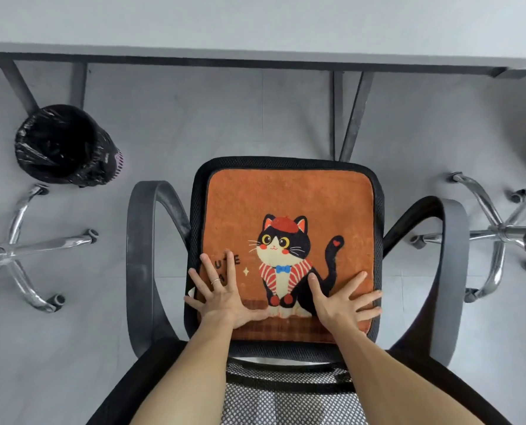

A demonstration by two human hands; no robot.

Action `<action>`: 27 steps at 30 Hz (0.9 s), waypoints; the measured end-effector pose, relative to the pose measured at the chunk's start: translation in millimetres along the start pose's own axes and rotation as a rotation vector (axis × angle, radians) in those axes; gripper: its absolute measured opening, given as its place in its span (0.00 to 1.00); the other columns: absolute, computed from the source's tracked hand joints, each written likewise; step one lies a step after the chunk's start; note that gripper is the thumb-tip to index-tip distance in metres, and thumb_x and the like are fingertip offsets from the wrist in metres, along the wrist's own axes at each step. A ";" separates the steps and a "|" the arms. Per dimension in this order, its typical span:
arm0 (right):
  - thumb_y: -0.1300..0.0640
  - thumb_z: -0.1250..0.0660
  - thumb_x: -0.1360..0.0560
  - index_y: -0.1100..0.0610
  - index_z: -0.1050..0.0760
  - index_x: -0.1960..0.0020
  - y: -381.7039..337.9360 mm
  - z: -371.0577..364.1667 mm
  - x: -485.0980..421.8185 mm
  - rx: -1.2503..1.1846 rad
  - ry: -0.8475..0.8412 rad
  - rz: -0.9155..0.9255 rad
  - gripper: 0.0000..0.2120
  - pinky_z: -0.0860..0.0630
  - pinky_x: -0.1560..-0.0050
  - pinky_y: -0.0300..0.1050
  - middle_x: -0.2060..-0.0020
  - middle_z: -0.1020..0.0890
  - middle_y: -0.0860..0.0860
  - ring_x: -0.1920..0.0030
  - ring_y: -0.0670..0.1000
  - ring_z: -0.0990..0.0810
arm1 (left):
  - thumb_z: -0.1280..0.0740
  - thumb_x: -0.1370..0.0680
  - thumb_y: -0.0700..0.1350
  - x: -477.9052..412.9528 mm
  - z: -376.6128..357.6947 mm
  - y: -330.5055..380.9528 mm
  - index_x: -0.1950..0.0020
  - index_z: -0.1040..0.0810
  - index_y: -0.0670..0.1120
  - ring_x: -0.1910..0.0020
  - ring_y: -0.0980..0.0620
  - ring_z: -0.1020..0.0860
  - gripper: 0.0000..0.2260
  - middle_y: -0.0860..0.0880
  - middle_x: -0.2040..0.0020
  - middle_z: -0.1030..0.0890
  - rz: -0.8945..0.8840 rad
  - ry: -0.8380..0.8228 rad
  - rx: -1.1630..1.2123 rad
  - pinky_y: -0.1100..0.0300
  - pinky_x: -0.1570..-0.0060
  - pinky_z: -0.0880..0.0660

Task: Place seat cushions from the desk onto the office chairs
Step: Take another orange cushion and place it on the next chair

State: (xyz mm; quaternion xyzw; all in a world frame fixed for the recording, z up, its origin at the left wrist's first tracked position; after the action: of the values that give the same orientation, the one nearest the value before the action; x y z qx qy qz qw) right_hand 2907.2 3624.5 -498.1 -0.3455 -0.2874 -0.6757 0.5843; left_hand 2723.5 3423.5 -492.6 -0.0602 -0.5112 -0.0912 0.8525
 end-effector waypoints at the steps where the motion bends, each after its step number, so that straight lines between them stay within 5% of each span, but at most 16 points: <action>1: 0.17 0.47 0.36 0.43 0.78 0.25 0.7 -2.5 -2.6 0.013 -0.002 -0.011 0.58 0.54 0.30 0.76 0.25 0.75 0.56 0.24 0.65 0.72 | 0.32 0.50 0.81 -2.8 -1.6 -0.2 0.33 0.85 0.60 0.30 0.32 0.77 0.71 0.43 0.37 0.89 0.010 -0.006 0.002 0.25 0.31 0.53; 10: 0.17 0.49 0.37 0.46 0.80 0.25 -5.6 1.0 -3.6 0.101 -0.016 -0.041 0.60 0.59 0.29 0.74 0.26 0.76 0.59 0.25 0.69 0.72 | 0.30 0.50 0.80 -3.3 -3.6 0.7 0.36 0.87 0.60 0.32 0.32 0.79 0.72 0.43 0.39 0.90 0.055 -0.063 -0.063 0.25 0.32 0.52; 14: 0.19 0.46 0.33 0.52 0.81 0.26 -10.4 21.9 1.8 0.358 -0.142 -0.105 0.61 0.51 0.26 0.70 0.24 0.68 0.66 0.24 0.74 0.58 | 0.26 0.36 0.69 3.0 8.7 2.8 0.33 0.85 0.57 0.27 0.28 0.70 0.66 0.37 0.37 0.87 0.089 -0.115 -0.207 0.30 0.30 0.43; 17: 0.33 0.37 0.29 0.58 0.64 0.19 -14.9 34.7 -31.8 0.532 -0.292 -0.120 0.55 0.42 0.26 0.64 0.22 0.46 0.65 0.25 0.68 0.40 | 0.31 0.25 0.60 9.5 44.0 20.3 0.23 0.73 0.52 0.24 0.29 0.46 0.52 0.30 0.23 0.65 0.088 -0.107 -0.413 0.36 0.32 0.34; 20: 0.36 0.42 0.34 0.56 0.35 0.23 -39.8 36.0 -84.1 0.735 -0.422 0.121 0.44 0.33 0.29 0.59 0.32 0.27 0.54 0.33 0.59 0.28 | 0.36 0.21 0.54 14.4 103.7 60.6 0.24 0.36 0.48 0.37 0.42 0.24 0.27 0.42 0.32 0.25 -0.099 0.059 -0.483 0.45 0.40 0.26; 23: 0.38 0.44 0.26 0.57 0.28 0.28 -125.6 100.7 -15.5 0.738 -0.285 0.352 0.33 0.28 0.36 0.51 0.34 0.24 0.55 0.35 0.59 0.26 | 0.40 0.20 0.54 13.5 161.8 95.6 0.30 0.29 0.49 0.41 0.43 0.21 0.20 0.46 0.37 0.22 -0.273 0.204 -0.410 0.53 0.50 0.27; 27: 0.46 0.43 0.20 0.52 0.29 0.28 -200.9 151.1 -1.3 0.376 0.013 0.584 0.22 0.25 0.39 0.52 0.33 0.24 0.56 0.36 0.59 0.24 | 0.41 0.19 0.57 -0.4 206.0 119.6 0.25 0.34 0.51 0.33 0.43 0.27 0.23 0.45 0.28 0.30 -0.387 0.267 -0.219 0.49 0.40 0.27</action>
State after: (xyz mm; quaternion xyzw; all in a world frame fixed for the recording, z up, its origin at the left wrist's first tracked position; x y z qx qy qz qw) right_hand 2728.6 3775.5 -406.0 -0.2952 -0.2921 -0.4172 0.8084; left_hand 2572.1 3580.6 -397.2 -0.0407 -0.3833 -0.3143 0.8675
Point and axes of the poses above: each hand's wrist, its own x-axis away from the middle knuckle, its own z-axis out of the back of the hand, y = z × x, the point moved 8 cm from there along -x, towards the middle knuckle
